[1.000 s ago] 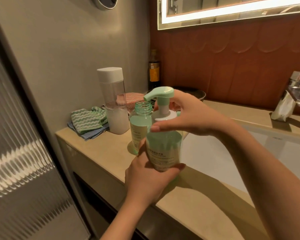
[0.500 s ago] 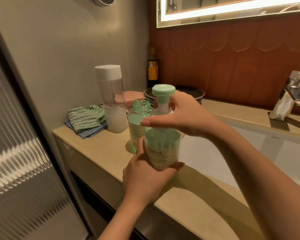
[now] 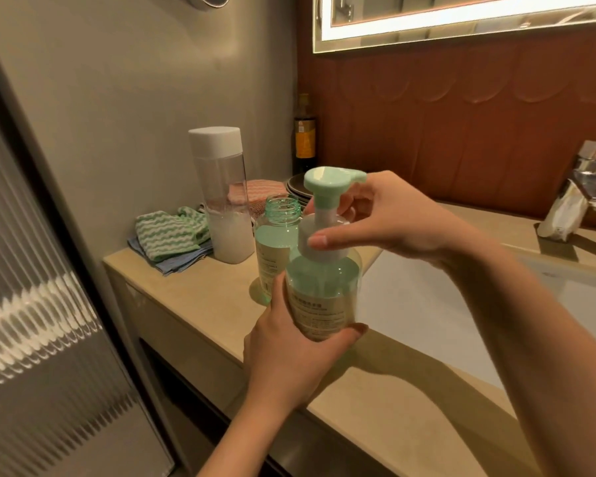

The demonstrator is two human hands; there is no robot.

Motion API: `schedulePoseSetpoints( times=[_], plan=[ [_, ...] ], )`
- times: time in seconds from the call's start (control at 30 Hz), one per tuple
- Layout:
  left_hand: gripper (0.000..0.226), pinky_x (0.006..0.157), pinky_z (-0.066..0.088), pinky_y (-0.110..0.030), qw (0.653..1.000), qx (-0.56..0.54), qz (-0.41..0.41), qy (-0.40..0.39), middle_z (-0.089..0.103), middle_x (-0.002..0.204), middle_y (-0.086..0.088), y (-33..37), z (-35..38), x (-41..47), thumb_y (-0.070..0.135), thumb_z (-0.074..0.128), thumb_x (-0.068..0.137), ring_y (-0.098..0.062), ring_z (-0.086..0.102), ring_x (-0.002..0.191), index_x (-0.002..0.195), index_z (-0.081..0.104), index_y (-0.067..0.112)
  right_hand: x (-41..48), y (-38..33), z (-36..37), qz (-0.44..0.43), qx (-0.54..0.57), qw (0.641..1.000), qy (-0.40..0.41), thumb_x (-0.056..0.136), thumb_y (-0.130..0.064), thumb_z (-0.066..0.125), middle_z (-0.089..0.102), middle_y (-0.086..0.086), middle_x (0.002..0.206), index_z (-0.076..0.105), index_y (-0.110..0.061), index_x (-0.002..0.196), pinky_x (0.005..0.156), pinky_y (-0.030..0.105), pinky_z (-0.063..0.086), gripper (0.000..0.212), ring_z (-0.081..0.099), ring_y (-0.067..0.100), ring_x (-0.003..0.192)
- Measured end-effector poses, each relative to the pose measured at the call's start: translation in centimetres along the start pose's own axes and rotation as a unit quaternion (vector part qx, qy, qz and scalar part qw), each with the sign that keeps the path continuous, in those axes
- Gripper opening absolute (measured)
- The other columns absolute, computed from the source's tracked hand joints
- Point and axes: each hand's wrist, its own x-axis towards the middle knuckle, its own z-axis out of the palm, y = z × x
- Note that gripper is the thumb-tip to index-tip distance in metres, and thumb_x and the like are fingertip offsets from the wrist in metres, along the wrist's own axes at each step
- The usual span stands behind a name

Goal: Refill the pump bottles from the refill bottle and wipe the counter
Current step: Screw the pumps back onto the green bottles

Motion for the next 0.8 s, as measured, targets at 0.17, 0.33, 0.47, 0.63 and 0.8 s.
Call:
schedulePoseSetpoints(
  times=[0.17,0.33,0.47,0.63,0.8],
  plan=[
    [0.102,0.093,0.047,-0.041,1.0,-0.022,-0.003,-0.002,0.057,0.111,0.023,-0.1,0.0,0.0,0.079,0.058,0.04,-0.009,0.056,0.106,0.131,0.026,0.048,0.2,0.1,0.4,0.015,-0.046,0.998,-0.035,0.065,-0.056,0.062,0.061,-0.035,0.082,0.064,-0.041,0.083,0.069,-0.001,0.04,0.024,0.053,-0.02,0.087],
    [0.113,0.096,0.045,-0.044,1.0,-0.003,-0.006,-0.006,0.055,0.117,0.018,-0.1,0.0,0.0,0.083,0.054,0.039,-0.011,0.054,0.11,0.138,0.022,0.04,-0.9,0.7,-1.9,0.024,0.079,0.993,-0.09,0.083,-0.032,0.058,0.064,-0.017,0.118,0.058,-0.029,0.117,0.089,0.015,0.046,0.034,0.057,0.0,0.112],
    [0.117,0.099,0.043,-0.046,1.0,0.003,-0.012,-0.009,0.054,0.124,0.014,-0.1,0.0,0.0,0.084,0.053,0.038,-0.013,0.053,0.115,0.141,0.018,0.039,-1.5,0.9,-2.8,0.009,0.156,0.981,-0.118,0.08,-0.008,0.063,0.06,-0.007,0.128,0.051,-0.017,0.126,0.096,0.019,0.043,0.048,0.054,0.008,0.12],
    [0.116,0.101,0.04,-0.046,1.0,0.001,-0.021,-0.004,0.052,0.13,0.012,0.1,0.0,0.0,0.077,0.064,0.045,-0.016,0.049,0.12,0.143,0.016,0.038,-0.6,0.4,-1.1,0.011,0.086,0.995,-0.054,0.062,-0.014,0.075,0.072,-0.006,0.103,0.067,-0.015,0.105,0.084,0.018,0.05,0.043,0.066,0.008,0.099],
    [0.113,0.095,0.045,-0.043,1.0,-0.004,-0.014,-0.004,0.057,0.12,0.015,0.0,-0.1,0.0,0.081,0.057,0.038,-0.014,0.055,0.112,0.138,0.023,0.04,0.2,0.2,-0.1,0.029,-0.061,0.998,0.004,0.048,-0.049,0.079,0.065,-0.002,0.11,0.059,-0.018,0.114,0.087,0.035,0.052,0.075,0.06,0.014,0.102]
  ],
)
